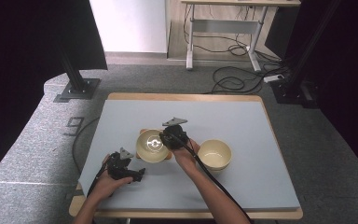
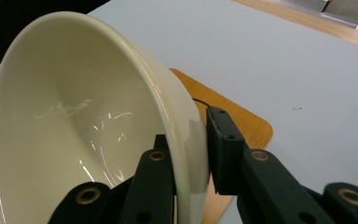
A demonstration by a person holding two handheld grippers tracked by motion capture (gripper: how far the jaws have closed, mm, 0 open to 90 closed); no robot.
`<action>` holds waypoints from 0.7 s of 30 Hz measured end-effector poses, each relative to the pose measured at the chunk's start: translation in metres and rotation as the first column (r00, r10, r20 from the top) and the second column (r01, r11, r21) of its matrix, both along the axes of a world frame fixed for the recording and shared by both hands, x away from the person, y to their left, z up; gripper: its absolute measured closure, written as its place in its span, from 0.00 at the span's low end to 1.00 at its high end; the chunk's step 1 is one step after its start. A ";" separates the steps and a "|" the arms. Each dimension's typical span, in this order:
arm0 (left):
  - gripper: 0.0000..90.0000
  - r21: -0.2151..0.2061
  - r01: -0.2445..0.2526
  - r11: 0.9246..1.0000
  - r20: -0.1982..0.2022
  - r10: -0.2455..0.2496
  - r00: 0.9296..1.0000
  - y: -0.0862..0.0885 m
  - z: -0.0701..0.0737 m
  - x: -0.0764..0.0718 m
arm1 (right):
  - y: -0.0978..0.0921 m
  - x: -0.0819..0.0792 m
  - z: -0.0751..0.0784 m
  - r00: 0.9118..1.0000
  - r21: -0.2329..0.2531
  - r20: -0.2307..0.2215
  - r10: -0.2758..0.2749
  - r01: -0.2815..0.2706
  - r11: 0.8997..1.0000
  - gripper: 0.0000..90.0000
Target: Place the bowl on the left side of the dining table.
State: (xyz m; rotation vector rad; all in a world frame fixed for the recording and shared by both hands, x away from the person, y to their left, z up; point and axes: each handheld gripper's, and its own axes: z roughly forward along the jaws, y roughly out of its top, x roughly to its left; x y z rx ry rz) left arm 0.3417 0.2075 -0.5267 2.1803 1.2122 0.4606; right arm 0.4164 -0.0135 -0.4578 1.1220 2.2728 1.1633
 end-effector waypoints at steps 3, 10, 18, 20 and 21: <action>0.00 0.000 0.000 1.000 -0.001 0.000 1.000 0.000 0.000 0.000 | 0.001 0.001 -0.002 1.000 0.001 -0.005 0.000 0.000 1.000 0.89; 0.00 -0.001 -0.002 1.000 0.000 0.002 1.000 0.000 0.000 0.000 | 0.006 0.008 -0.013 0.999 -0.016 -0.033 -0.009 0.009 1.000 0.89; 0.00 0.000 -0.002 1.000 0.000 0.002 1.000 0.000 0.000 0.000 | 0.008 0.016 -0.024 0.997 -0.014 -0.073 -0.021 0.020 1.000 0.89; 0.00 -0.001 -0.002 1.000 0.001 0.002 1.000 0.000 0.000 0.000 | 0.007 0.018 -0.025 0.997 -0.005 -0.079 -0.025 0.024 1.000 0.89; 0.00 -0.001 -0.003 1.000 0.001 0.003 1.000 0.000 0.000 0.000 | 0.006 0.019 -0.025 0.996 -0.002 -0.082 -0.029 0.029 1.000 0.89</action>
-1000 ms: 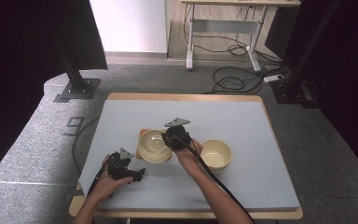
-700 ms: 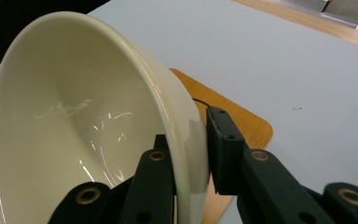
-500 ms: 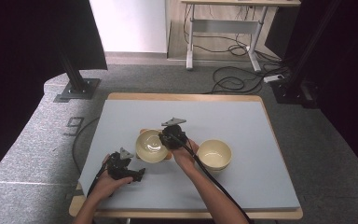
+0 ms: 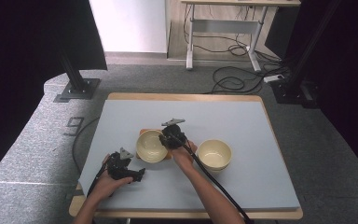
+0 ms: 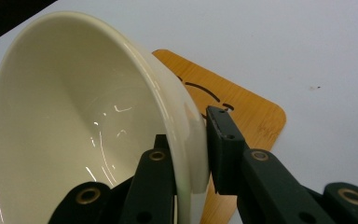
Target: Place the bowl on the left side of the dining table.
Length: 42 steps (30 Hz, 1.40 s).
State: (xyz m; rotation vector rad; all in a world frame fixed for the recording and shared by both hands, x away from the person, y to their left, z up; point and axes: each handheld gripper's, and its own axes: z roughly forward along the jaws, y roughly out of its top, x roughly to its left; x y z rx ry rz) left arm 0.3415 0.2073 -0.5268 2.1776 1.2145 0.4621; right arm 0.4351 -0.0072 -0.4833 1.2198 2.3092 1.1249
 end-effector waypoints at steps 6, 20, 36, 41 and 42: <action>0.00 -0.001 -0.001 1.000 0.001 0.001 1.000 0.000 0.000 0.000 | -0.004 0.005 -0.001 1.000 0.002 0.007 -0.027 0.027 1.000 0.89; 0.00 -0.002 0.000 1.000 -0.001 0.000 1.000 0.000 0.000 0.000 | -0.002 0.012 -0.002 0.994 -0.108 0.082 -0.074 0.082 0.991 0.87; 0.00 -0.002 0.001 1.000 -0.005 -0.001 1.000 0.000 0.000 0.000 | -0.008 0.015 -0.001 0.995 -0.094 0.048 -0.084 0.088 0.992 0.48; 0.00 0.000 0.002 1.000 -0.003 -0.002 1.000 0.000 0.000 0.000 | -0.012 0.008 0.012 0.992 -0.067 0.048 -0.119 0.122 0.990 0.31; 0.00 0.000 0.001 1.000 -0.001 -0.001 1.000 0.000 0.000 0.000 | -0.013 0.007 0.014 0.992 -0.061 0.051 -0.119 0.122 0.991 0.31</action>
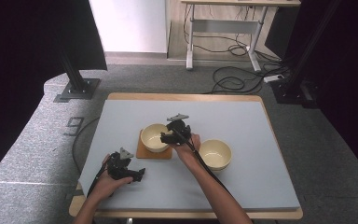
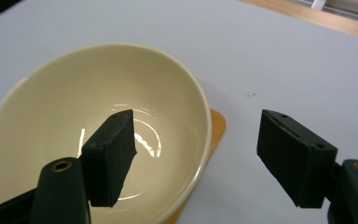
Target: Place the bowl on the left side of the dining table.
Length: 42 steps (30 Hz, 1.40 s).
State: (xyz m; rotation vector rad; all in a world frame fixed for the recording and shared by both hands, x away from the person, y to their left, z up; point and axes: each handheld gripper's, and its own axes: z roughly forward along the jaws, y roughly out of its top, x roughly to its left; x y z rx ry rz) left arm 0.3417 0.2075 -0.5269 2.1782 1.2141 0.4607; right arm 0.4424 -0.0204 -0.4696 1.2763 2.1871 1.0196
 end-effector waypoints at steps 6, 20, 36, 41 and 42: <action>0.00 0.002 0.001 1.000 0.001 -0.001 1.000 0.000 0.000 0.000 | -0.005 -0.008 0.011 0.999 0.007 0.011 0.034 -0.034 0.999 0.28; 0.00 0.000 0.000 1.000 0.000 0.000 1.000 0.000 0.000 0.000 | -0.027 -0.027 0.025 0.992 0.001 0.048 0.117 -0.118 0.993 0.28; 0.00 0.000 0.000 1.000 0.001 0.000 1.000 0.000 0.000 0.000 | -0.086 -0.057 0.038 0.988 0.048 0.104 0.115 -0.121 0.991 0.28; 0.00 0.000 -0.001 1.000 0.001 0.001 1.000 0.000 0.000 0.000 | -0.106 -0.064 0.037 0.988 0.055 0.119 0.101 -0.108 0.993 0.28; 0.00 -0.001 0.000 1.000 0.001 0.000 1.000 0.000 0.000 0.000 | -0.111 -0.065 0.037 0.987 0.055 0.124 0.097 -0.105 0.993 0.28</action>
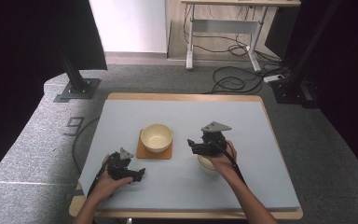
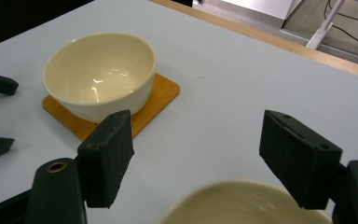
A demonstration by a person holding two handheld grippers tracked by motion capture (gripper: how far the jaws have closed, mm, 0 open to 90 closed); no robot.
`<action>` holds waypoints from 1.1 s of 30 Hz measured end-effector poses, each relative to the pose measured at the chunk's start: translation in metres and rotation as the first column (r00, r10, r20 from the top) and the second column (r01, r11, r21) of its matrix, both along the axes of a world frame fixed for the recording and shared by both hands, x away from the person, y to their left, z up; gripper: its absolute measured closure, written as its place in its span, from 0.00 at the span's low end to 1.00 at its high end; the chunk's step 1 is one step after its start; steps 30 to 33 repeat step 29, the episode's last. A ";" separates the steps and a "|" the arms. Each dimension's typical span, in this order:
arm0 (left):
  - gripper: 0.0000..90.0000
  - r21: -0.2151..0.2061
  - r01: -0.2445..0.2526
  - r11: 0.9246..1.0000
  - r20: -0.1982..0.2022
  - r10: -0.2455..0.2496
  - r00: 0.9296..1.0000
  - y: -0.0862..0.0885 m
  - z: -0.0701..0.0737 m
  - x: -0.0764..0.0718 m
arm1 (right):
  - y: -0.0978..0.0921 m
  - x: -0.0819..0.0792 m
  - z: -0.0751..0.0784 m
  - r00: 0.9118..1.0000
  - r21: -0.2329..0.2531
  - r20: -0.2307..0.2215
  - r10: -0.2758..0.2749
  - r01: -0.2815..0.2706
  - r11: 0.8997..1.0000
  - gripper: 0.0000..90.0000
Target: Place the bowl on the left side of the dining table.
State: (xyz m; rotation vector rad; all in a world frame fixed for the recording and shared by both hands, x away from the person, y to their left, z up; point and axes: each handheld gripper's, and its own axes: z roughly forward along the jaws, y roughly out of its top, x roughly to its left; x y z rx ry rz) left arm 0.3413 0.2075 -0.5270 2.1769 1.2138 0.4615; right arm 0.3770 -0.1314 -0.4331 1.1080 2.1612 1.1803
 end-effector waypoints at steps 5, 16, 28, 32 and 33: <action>0.00 0.000 0.000 1.000 0.000 0.000 1.000 0.000 0.000 0.000 | -0.022 -0.008 -0.005 1.000 0.014 0.010 -0.005 0.005 1.000 0.29; 0.00 -0.001 -0.001 1.000 0.001 0.001 1.000 0.000 0.000 0.000 | -0.050 -0.024 -0.016 0.999 0.015 0.037 -0.024 0.024 1.000 0.29; 0.00 0.000 0.000 1.000 0.000 0.000 1.000 0.000 0.000 0.000 | -0.064 -0.029 -0.027 0.999 0.029 0.016 -0.037 0.037 0.999 0.28; 0.00 -0.001 -0.001 1.000 0.000 0.001 1.000 0.000 0.000 0.000 | -0.064 -0.029 -0.027 0.999 0.029 0.016 -0.037 0.037 0.999 0.28; 0.00 -0.001 -0.001 1.000 0.000 0.001 1.000 0.000 0.000 0.000 | -0.064 -0.029 -0.027 0.999 0.029 0.016 -0.037 0.037 0.999 0.28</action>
